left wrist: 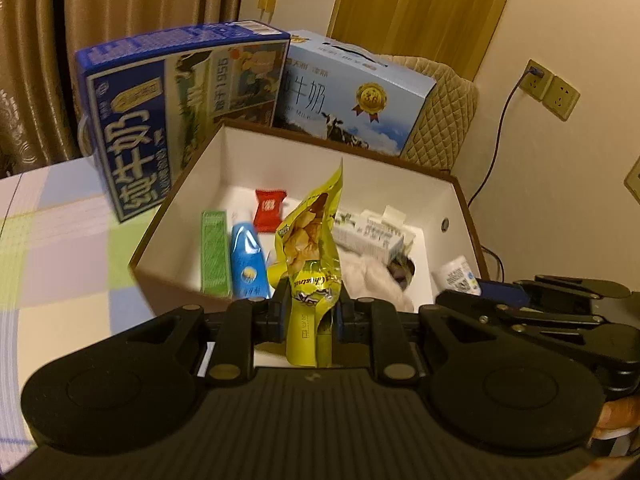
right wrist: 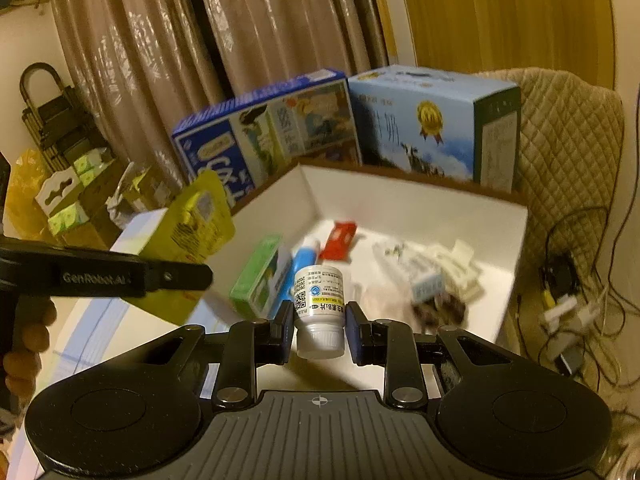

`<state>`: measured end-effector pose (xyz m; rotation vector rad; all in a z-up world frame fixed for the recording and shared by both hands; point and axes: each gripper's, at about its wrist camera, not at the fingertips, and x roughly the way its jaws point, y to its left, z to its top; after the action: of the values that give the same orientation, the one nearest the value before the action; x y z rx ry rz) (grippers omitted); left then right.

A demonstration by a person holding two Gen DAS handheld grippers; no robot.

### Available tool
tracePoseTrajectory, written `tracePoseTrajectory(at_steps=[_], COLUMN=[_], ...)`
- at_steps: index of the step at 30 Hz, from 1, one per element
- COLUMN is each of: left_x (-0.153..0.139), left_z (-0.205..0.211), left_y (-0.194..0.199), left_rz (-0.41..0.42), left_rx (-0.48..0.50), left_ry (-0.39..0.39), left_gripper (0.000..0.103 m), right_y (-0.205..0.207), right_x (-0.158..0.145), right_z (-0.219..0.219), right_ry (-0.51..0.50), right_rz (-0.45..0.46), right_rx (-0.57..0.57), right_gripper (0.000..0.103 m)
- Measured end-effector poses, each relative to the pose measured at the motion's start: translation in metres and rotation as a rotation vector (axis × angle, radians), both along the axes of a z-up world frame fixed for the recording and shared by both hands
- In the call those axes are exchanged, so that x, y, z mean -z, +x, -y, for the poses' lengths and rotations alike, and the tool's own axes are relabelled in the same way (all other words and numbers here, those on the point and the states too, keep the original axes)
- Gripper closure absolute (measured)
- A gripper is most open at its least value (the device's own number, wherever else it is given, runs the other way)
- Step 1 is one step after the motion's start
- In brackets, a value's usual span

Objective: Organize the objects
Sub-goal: 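Carry the yellow packet and white bottle into the brown box with both grippers, then open the left gripper on the packet while the right gripper releases the bottle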

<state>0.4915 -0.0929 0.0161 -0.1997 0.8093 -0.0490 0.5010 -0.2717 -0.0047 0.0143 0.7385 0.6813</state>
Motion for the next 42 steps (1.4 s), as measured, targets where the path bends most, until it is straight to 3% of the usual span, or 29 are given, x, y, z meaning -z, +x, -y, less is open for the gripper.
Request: tracePoseTrajectory(at_steps=[7, 21, 30, 36, 38, 42], left_x=[0.008, 0.059, 0.088, 0.089, 0.086, 0.078], left_z=[-0.001, -0.014, -0.021, -0.027, -0.030, -0.037], left_y=[0.048, 0.143, 0.173, 0.175, 0.173, 0.171], left_rz=[-0.017, -0.142, -0.196, -0.197, -0.193, -0.186], left_rx=[0.003, -0.019, -0.028, -0.039, -0.044, -0.054], left_ry=[0.008, 0.021, 0.049, 0.055, 0.058, 0.044], left_gripper=[0.086, 0.086, 0.086, 0.072, 0.063, 0.059], right_y=[0.046, 0.128, 0.151, 0.155, 0.156, 0.156], right_x=[0.007, 0.051, 0.065, 0.068, 0.069, 0.069], right_z=[-0.014, -0.031, -0.034, -0.037, -0.040, -0.047], right_ry=[-0.003, -0.028, -0.021, -0.024, -0.023, -0.038], right_rz=[-0.006, -0.103, -0.144, -0.149, -0.147, -0.123], right_rx=[-0.003, 0.035, 0.051, 0.046, 0.037, 0.031], right_gripper=[0.079, 0.079, 0.079, 0.079, 0.078, 0.078])
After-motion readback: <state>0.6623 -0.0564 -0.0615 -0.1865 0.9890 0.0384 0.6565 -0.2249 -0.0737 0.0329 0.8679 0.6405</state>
